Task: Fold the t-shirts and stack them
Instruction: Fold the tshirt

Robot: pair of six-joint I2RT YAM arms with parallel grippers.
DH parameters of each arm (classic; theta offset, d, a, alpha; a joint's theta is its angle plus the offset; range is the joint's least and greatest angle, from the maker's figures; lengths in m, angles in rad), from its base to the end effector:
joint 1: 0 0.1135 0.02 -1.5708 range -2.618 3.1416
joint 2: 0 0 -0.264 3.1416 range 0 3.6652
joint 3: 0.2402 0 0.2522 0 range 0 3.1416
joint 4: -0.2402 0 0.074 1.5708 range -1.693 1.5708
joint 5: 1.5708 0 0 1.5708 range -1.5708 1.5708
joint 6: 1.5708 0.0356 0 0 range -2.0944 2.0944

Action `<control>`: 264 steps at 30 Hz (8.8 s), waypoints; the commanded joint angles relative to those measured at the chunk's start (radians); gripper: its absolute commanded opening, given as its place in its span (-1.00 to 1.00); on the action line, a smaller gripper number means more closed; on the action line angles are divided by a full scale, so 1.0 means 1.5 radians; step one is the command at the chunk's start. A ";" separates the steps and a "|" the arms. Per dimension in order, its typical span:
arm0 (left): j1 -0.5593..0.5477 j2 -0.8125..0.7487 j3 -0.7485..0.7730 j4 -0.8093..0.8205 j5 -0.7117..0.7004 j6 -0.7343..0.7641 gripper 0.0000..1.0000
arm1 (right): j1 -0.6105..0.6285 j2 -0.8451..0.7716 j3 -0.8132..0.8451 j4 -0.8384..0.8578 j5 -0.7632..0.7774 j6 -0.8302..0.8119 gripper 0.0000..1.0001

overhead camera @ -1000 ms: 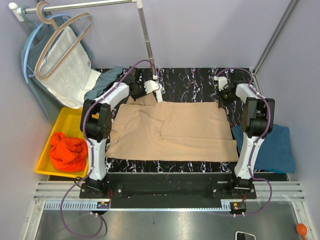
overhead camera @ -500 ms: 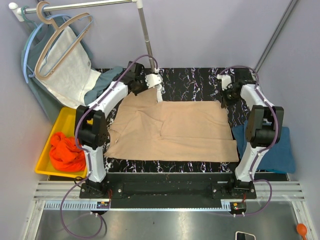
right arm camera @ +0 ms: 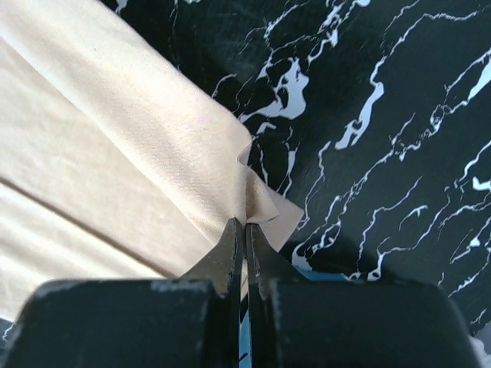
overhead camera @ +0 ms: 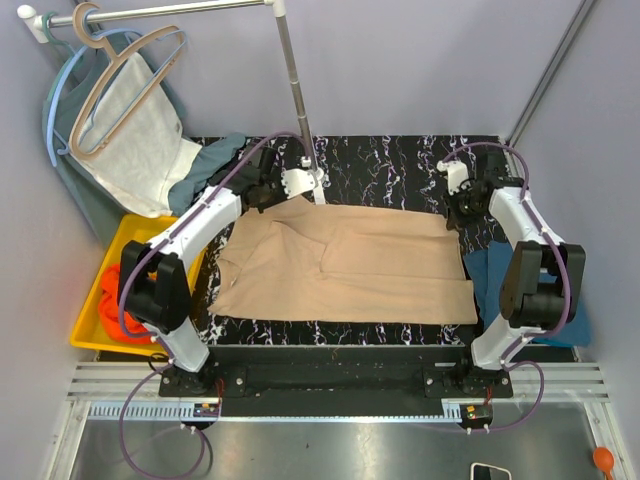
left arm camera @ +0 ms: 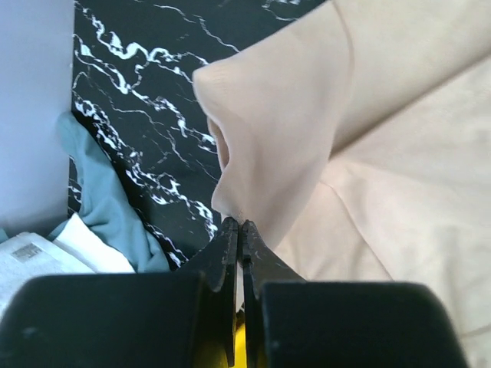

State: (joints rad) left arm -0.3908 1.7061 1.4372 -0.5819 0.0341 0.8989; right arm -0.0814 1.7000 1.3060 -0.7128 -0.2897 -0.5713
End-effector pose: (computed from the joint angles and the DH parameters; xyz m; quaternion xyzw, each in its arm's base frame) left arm 0.3509 -0.1459 0.2855 0.5673 0.7442 0.0731 0.3449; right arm 0.3513 -0.0185 0.2400 -0.2657 0.9262 0.0601 0.2605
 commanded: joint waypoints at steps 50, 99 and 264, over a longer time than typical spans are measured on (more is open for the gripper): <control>-0.125 -0.254 -0.336 -0.127 -0.108 -0.074 -1.00 | -0.003 -0.139 -0.224 0.072 0.084 -0.074 -1.00; -0.185 -0.202 -0.381 -0.144 -0.119 -0.165 -0.92 | -0.003 -0.203 -0.241 0.015 -0.001 0.002 0.11; -0.154 0.026 -0.267 0.009 -0.116 -0.020 0.98 | 0.195 -0.215 -0.379 0.014 0.183 -0.090 0.57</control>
State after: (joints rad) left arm -0.6121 1.6855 0.9985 -0.6403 -0.1719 0.8692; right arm 0.2020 1.4445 0.7719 -0.6159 -0.0422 -0.6697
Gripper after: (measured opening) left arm 0.988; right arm 0.783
